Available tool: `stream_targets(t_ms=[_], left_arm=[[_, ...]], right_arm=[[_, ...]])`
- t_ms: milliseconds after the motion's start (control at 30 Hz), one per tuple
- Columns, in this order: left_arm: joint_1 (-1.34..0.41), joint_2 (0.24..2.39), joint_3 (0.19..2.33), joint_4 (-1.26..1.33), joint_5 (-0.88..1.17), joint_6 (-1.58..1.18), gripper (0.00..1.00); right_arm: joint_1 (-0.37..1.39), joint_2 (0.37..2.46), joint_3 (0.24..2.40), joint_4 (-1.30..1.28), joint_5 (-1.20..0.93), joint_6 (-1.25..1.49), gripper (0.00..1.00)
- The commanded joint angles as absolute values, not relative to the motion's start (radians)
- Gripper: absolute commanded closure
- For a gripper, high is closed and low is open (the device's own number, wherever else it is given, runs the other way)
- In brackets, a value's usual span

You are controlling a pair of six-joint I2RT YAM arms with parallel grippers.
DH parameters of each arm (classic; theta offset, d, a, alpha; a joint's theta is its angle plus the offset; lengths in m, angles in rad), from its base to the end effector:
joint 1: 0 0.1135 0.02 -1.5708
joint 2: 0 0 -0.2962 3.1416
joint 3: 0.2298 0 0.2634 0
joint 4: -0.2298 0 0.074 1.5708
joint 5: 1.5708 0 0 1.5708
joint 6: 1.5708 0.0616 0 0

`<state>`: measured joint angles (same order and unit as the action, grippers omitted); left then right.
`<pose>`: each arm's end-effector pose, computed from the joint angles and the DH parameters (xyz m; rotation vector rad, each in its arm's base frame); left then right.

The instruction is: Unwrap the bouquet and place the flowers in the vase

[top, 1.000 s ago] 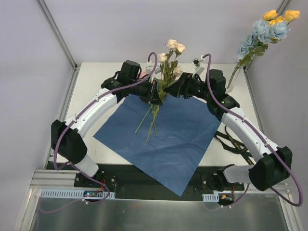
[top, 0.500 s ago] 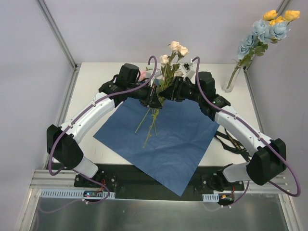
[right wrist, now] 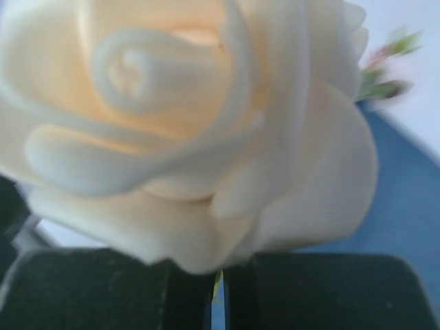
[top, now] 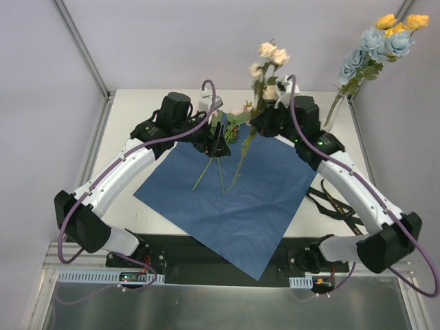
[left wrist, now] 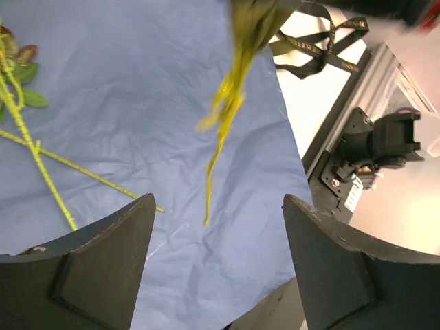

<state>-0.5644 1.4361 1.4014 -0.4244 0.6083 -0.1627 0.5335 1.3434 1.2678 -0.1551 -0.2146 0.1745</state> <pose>0.2771 -0.2171 0.4029 0.8083 1.9474 -1.0643 0.2896 0.1863 0.4118 -0.4842 1.7868 0.6930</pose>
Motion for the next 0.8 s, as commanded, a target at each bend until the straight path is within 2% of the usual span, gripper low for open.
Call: stream_targets(t_ms=[0, 133, 300, 467, 767], left_arm=[[-0.577, 1.379, 1.394, -0.414, 0.503, -0.121, 0.24], [-0.577, 1.390, 1.394, -0.426, 0.480, -0.112, 0.20], [-0.577, 1.401, 1.391, -0.429, 0.463, -0.106, 0.20], [-0.577, 1.422, 1.393, -0.439, 0.445, -0.094, 0.20], [-0.571, 1.463, 1.396, -0.449, 0.423, -0.077, 0.20]], right_arm=[[0.477, 1.168, 1.373, -0.230, 0.210, -0.062, 0.99], [0.298, 1.077, 1.368, -0.160, 0.362, -0.141, 0.99], [0.106, 1.023, 1.329, 0.076, 0.403, -0.286, 0.99], [-0.026, 1.049, 1.299, 0.375, 0.324, -0.449, 1.00], [-0.130, 1.259, 1.400, 0.547, 0.177, -0.450, 1.00]])
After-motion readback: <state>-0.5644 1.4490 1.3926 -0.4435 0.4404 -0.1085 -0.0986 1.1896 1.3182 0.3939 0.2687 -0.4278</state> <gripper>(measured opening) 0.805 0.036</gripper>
